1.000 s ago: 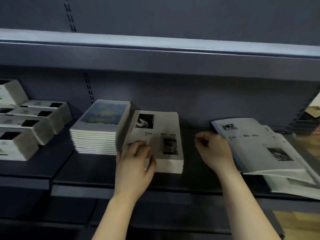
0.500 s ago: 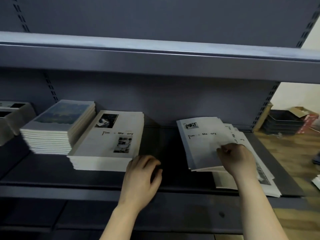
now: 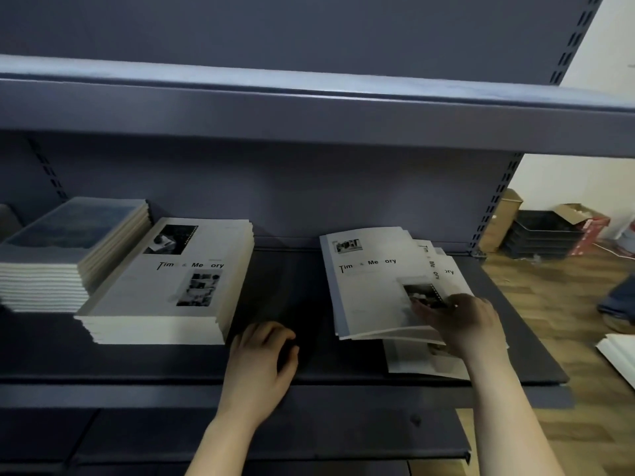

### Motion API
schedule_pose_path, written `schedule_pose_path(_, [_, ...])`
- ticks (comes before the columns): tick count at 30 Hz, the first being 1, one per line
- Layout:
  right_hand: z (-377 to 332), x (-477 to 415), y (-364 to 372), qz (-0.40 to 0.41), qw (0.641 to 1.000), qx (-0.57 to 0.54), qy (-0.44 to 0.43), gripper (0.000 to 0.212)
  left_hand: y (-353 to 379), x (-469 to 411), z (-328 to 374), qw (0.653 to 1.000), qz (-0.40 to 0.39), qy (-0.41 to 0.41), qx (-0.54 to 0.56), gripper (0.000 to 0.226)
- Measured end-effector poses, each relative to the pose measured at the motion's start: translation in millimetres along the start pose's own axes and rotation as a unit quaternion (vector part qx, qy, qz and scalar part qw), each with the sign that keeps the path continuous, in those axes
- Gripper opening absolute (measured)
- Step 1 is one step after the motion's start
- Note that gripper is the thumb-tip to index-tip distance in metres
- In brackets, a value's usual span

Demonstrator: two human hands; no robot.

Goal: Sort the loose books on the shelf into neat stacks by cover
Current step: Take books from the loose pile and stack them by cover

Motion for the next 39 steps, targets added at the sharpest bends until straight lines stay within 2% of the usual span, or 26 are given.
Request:
schedule_pose_path(4, [-3,-4,-8,0.016,1.0,0.004,-0.003,0.049,2,0,3,1.0,0.015,0.01,-0.016,0.034])
schedule_pose_path(9, [-3,-6,-9,0.02,0.995,-0.09,-0.03,0.028,-1,0,5,0.999,0.043,0.003,-0.027,0.033])
schedule_pose_path(13, [3,-5,-1,0.0,0.99,-0.14,-0.014,0.019,0,0,4,0.998,0.043,0.001,-0.036,0.034])
schedule_pose_path(19, [11,-4,7,-0.027,0.975,-0.218,0.016,0.016,1,1,4,0.998,0.047,-0.002,-0.043,0.035])
schedule_pose_path(28, [10,4,9,0.001,0.972,-0.236,0.022,0.019,0,2,4,0.998,0.05,-0.004,-0.047,0.034])
schedule_pose_path(32, [9,7,13,-0.016,0.948,-0.315,0.042,0.022,0,3,5,0.998,0.047,-0.002,-0.042,0.035])
schedule_pose_path(39, [0,14,21,-0.023,0.922,-0.382,0.051,0.022,-2,2,6,0.999,0.031,-0.004,-0.037,0.037])
Point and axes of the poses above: each hand's wrist, its own x-axis away from the middle knuckle, its own y-axis out of the palm, z = x × y, the point moved 8 cm from there along -x, towards the middle knuckle, and after that the axes turned 14 degrees about -y, right-handed, at the moved point
